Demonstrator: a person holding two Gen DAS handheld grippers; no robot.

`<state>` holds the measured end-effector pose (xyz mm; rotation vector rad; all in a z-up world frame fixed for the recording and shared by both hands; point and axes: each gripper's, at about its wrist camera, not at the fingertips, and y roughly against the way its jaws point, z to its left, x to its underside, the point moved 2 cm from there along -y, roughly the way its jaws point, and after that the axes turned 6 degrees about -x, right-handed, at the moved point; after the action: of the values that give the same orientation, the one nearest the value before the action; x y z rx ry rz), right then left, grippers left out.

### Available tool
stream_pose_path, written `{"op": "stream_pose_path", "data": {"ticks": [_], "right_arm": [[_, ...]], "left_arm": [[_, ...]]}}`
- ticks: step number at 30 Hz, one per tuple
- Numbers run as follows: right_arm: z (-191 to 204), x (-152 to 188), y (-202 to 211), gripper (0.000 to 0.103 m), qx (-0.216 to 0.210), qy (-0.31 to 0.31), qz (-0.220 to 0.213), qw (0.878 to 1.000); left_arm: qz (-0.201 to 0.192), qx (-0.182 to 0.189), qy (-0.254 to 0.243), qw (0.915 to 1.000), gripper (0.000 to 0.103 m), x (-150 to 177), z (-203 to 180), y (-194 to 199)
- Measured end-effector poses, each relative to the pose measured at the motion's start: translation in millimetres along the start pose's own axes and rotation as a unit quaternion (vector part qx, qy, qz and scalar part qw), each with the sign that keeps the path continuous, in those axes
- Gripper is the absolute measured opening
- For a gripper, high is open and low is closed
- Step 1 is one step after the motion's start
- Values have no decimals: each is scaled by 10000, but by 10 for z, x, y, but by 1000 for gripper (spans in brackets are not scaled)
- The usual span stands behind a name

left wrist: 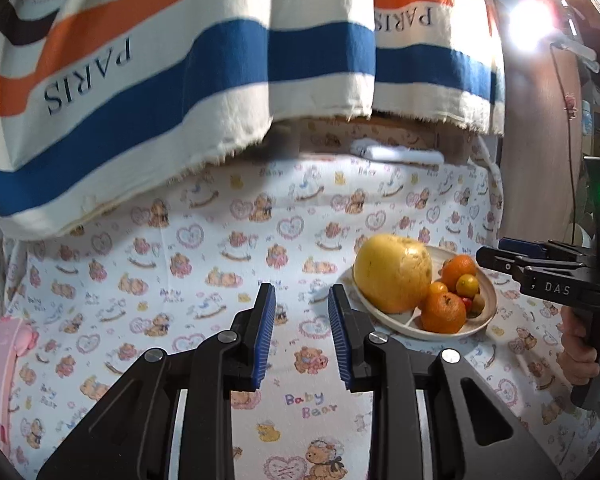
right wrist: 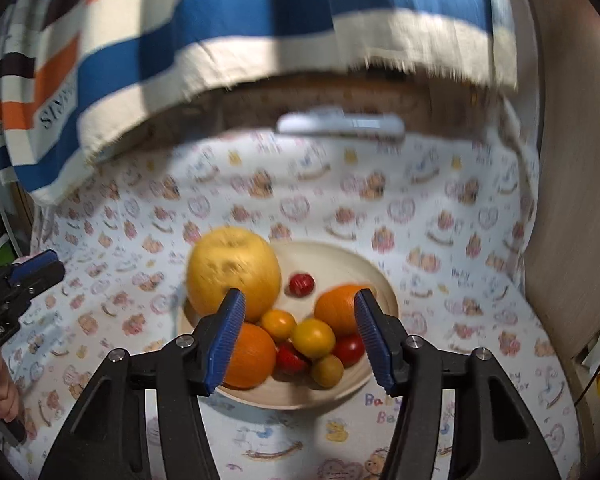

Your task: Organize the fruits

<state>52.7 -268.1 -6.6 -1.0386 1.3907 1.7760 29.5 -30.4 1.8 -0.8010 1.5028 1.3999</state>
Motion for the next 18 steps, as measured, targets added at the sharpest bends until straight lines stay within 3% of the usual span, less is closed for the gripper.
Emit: {"op": "stream_pose_path", "data": {"ticks": [3, 5, 7, 10, 12, 18], "right_arm": [[58, -21, 153, 73, 87, 115, -400, 9991], [98, -40, 242, 80, 183, 212, -660, 9974], [128, -53, 320, 83, 200, 225, -857, 9959], [135, -46, 396, 85, 108, 96, -973, 9952], [149, -33, 425, 88, 47, 104, -1042, 9945], [284, 60, 414, 99, 218, 422, -1292, 9905]], "left_arm": [[-233, 35, 54, 9997, 31, -21, -14, 93], [-447, -14, 138, 9989, 42, -18, -11, 160], [-744, -124, 161, 9970, 61, -4, -17, 233], [-1063, -268, 79, 9939, 77, 8, -50, 308], [-1182, -254, 125, 9926, 84, 16, -46, 343], [-1109, -215, 151, 9935, 92, 39, -66, 304]]}}
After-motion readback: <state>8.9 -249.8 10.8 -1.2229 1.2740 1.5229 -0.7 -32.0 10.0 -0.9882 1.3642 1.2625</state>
